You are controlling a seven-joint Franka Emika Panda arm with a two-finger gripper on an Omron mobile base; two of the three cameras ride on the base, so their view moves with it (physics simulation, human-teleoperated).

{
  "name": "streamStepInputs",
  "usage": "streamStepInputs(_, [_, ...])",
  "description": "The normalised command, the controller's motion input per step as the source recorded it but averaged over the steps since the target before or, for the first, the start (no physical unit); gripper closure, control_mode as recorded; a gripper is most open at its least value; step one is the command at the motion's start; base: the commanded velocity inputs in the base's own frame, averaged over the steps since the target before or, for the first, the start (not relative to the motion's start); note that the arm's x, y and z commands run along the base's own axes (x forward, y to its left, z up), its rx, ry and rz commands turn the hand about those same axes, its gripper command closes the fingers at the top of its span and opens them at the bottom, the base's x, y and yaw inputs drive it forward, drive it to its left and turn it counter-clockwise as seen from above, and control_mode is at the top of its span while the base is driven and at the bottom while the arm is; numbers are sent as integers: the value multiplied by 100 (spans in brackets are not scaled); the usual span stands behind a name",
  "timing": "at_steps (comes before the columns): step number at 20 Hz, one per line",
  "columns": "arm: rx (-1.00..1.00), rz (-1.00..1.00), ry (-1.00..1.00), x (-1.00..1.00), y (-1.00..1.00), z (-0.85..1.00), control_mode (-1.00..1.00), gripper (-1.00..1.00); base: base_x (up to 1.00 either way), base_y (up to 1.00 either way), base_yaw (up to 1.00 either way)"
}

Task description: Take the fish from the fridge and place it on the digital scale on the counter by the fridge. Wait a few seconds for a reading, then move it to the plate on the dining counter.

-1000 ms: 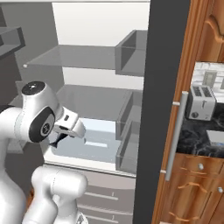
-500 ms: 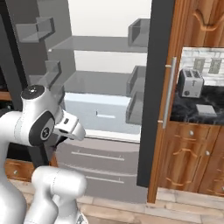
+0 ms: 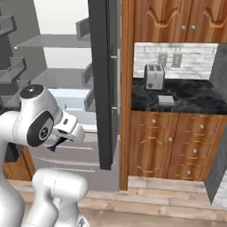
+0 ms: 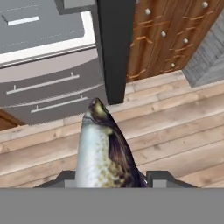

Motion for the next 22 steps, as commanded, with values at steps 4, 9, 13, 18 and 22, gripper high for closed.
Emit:
streamStepInputs(4, [0, 0, 0, 0, 0, 0, 100, 100, 0, -100, -20])
streamStepInputs(9, [0, 0, 0, 0, 0, 0, 100, 100, 5, -100, -10])
streamStepInputs(13, [0, 0, 0, 0, 0, 0, 100, 100, 57, -85, 5])
streamStepInputs(18, [0, 0, 0, 0, 0, 0, 100, 100, 76, -67, 18])
streamStepInputs(22, [0, 0, 0, 0, 0, 0, 100, 100, 81, -44, 23])
